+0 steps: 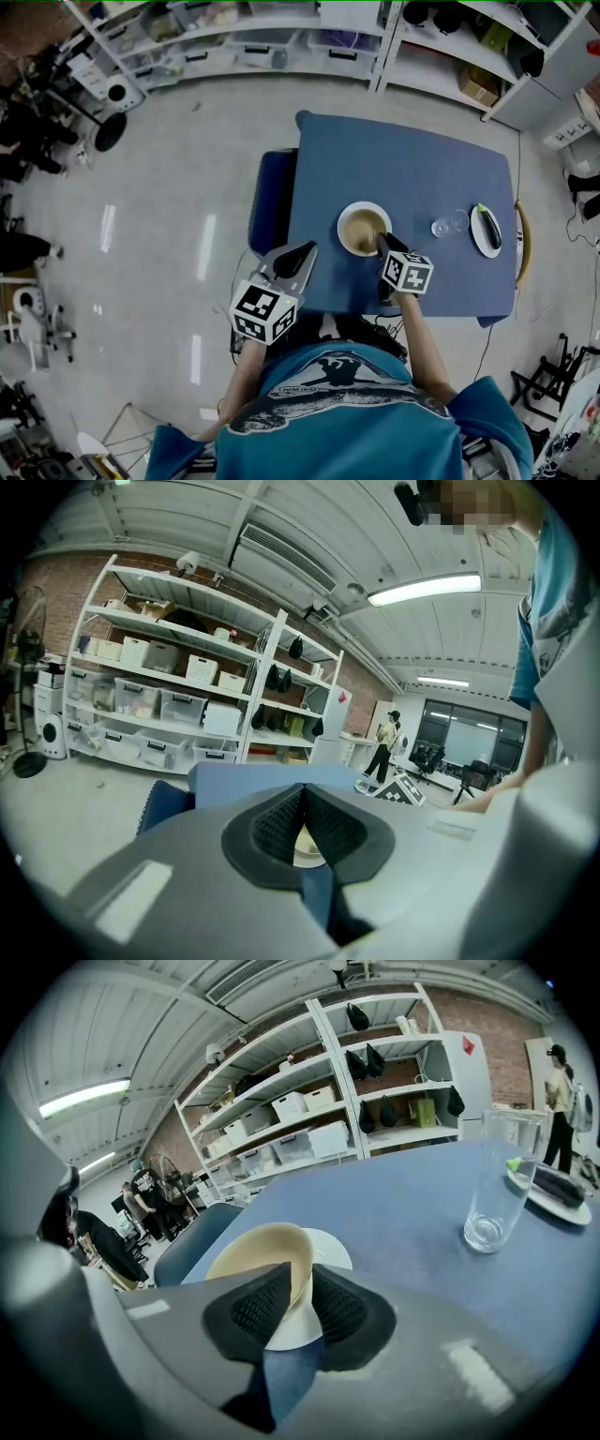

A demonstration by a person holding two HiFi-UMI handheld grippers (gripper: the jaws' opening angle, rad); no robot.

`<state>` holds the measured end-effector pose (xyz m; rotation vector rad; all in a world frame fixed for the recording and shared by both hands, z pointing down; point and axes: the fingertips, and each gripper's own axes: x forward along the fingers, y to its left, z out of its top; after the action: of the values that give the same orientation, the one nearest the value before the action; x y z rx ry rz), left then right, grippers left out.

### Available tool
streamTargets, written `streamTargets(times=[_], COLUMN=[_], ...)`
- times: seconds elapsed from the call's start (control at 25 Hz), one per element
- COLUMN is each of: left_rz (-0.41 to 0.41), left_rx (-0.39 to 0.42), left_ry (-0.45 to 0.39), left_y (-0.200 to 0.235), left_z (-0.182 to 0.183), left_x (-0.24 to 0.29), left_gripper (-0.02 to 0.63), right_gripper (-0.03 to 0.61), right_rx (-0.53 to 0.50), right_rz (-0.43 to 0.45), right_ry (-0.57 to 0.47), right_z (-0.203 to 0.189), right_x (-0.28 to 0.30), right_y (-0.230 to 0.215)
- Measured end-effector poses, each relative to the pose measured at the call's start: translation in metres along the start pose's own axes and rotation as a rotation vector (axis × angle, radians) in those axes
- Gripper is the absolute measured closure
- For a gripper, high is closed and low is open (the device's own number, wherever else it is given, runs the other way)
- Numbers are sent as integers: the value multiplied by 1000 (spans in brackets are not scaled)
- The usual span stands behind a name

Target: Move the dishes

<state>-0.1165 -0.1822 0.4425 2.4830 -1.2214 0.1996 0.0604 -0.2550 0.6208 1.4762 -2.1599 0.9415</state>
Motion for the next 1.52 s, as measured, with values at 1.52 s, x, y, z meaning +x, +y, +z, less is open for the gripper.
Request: streamTargets(times=[1.52], left_rz=[236], left_rx=[-64], left_ry=[-75], left_y=[60], left_z=[-1], left_x=[-69], left_gripper=[595], right_gripper=[569], right_rx=[221], right_rz=[138], right_ry=[-15], right_z=[86], right_x=[125], right_y=[49])
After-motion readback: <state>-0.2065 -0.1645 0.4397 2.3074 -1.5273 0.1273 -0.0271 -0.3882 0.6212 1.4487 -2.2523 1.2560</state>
